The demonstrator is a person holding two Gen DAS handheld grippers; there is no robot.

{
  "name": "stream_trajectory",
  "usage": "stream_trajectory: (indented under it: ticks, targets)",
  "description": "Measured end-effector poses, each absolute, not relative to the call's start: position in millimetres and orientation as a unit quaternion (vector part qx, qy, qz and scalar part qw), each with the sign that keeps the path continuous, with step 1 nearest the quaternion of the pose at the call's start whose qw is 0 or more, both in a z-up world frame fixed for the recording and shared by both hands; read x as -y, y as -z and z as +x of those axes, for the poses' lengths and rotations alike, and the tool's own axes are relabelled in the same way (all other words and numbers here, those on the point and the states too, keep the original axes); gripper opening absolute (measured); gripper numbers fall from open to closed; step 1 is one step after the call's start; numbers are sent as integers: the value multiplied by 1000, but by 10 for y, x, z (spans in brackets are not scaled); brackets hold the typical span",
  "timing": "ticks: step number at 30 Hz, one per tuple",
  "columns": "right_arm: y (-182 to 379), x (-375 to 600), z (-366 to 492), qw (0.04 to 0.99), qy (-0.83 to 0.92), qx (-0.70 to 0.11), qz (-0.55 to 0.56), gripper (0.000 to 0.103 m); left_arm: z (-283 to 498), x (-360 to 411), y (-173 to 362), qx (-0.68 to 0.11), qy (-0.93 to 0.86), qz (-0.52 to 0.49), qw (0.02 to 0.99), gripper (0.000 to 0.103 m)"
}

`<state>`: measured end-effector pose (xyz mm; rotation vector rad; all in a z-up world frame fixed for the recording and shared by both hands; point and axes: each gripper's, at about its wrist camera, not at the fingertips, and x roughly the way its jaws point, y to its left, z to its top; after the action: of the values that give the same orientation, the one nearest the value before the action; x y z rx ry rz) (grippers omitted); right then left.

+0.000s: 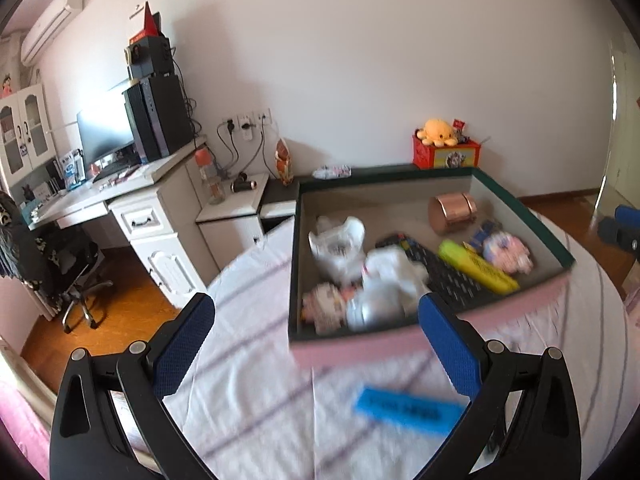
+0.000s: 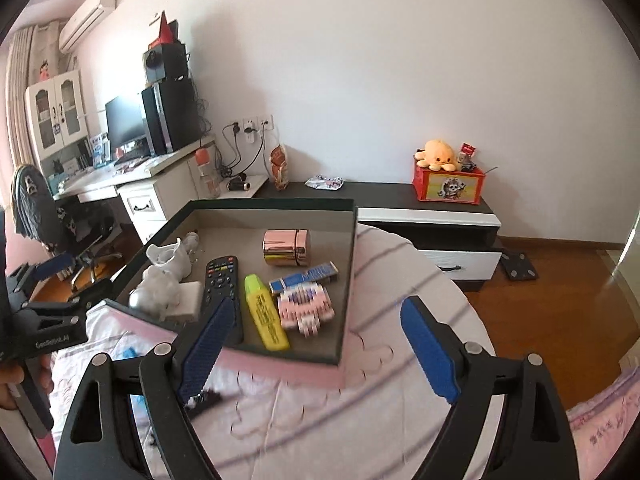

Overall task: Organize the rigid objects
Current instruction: 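Open both tools to release the items and withdraw from the box, then grasp blue highlighter with left tool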

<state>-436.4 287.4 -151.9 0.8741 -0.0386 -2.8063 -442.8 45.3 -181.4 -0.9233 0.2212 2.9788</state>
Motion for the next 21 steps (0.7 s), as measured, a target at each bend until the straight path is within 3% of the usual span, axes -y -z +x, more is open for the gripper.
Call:
stream_trajectory:
  ticks: [21]
  targets:
    - [1668,-3298,-3962,101,944,31,312,89,-4437,-861,2647,-25,-897,-440,-6,103]
